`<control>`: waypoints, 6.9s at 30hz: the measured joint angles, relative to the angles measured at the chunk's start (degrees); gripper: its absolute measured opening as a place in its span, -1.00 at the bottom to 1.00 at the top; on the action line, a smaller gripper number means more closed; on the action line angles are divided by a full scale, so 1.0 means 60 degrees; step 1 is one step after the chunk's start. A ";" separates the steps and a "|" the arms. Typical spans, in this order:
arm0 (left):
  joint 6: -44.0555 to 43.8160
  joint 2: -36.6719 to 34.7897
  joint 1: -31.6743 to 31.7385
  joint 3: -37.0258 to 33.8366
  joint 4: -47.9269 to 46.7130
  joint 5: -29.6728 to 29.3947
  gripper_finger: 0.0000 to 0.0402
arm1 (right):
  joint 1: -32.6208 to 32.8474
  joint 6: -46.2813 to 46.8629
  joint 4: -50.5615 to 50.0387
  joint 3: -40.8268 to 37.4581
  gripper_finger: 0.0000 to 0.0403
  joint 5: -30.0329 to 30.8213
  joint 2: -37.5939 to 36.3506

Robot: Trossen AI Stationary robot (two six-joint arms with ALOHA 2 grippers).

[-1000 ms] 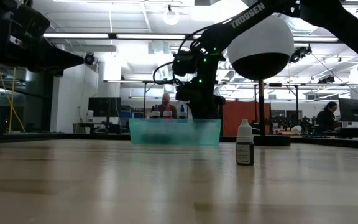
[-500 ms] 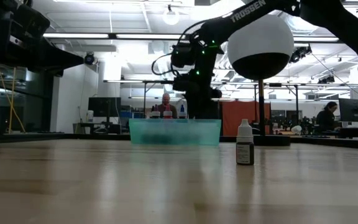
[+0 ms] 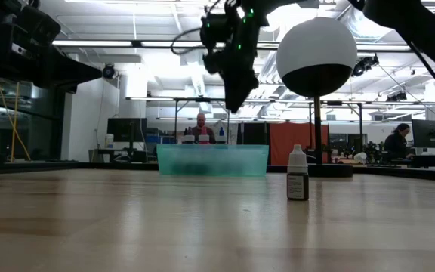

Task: Pick & Place food coloring
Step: Put the small red food coloring bottle into the bin

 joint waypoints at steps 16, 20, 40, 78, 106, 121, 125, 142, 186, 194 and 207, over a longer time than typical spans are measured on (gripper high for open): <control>0.0000 -0.0002 0.0002 -0.0002 0.0000 -0.0005 -1.00 | 0.1896 -0.4012 -0.1981 -0.1196 -0.18 -0.1088 -0.1752; 0.0000 0.0002 0.0001 0.0000 0.0000 -0.0005 -1.00 | 0.2433 -0.4290 -0.1284 -0.3073 -0.18 -0.1002 -0.3039; 0.0000 0.0000 0.0000 -0.0003 -0.0004 -0.0005 -1.00 | 0.5729 -0.4852 0.3331 -0.9147 -0.18 0.0136 -0.5524; 0.0000 0.0001 -0.0002 0.0000 -0.0004 -0.0009 -1.00 | 0.7037 -0.3421 0.4854 -0.6835 -0.18 0.0357 -0.1847; 0.0000 0.0001 -0.0001 -0.0002 -0.0004 -0.0009 -1.00 | 0.7037 -0.3313 0.4854 -0.6834 -0.48 0.0370 -0.1851; 0.0000 0.0000 0.0000 -0.0003 -0.0004 -0.0013 -1.00 | 0.7033 -0.2948 0.4825 -0.6824 -0.81 0.0295 -0.1865; 0.0000 0.0000 0.0002 -0.0003 -0.0004 -0.0011 -1.00 | 0.7033 -0.2904 0.4542 -0.6684 -0.79 0.0273 -0.1865; 0.0000 -0.0002 0.0002 -0.0003 -0.0004 -0.0013 -1.00 | 0.5879 -0.2300 0.1512 -0.2643 -0.83 0.0152 -0.1865; 0.0000 0.0001 0.0001 -0.0001 -0.0003 -0.0013 -1.00 | -0.0166 -0.2107 0.4239 -0.4238 -0.79 0.1132 -0.1449; 0.0000 0.0000 0.0002 -0.0003 -0.0004 -0.0005 -1.00 | -0.0502 0.0023 0.3919 -0.3538 -0.76 0.1113 -0.0670; 0.0000 0.0001 -0.0001 -0.0003 -0.0008 -0.0002 -1.00 | -0.0711 0.0854 0.3795 -0.3538 -0.75 0.0635 -0.0229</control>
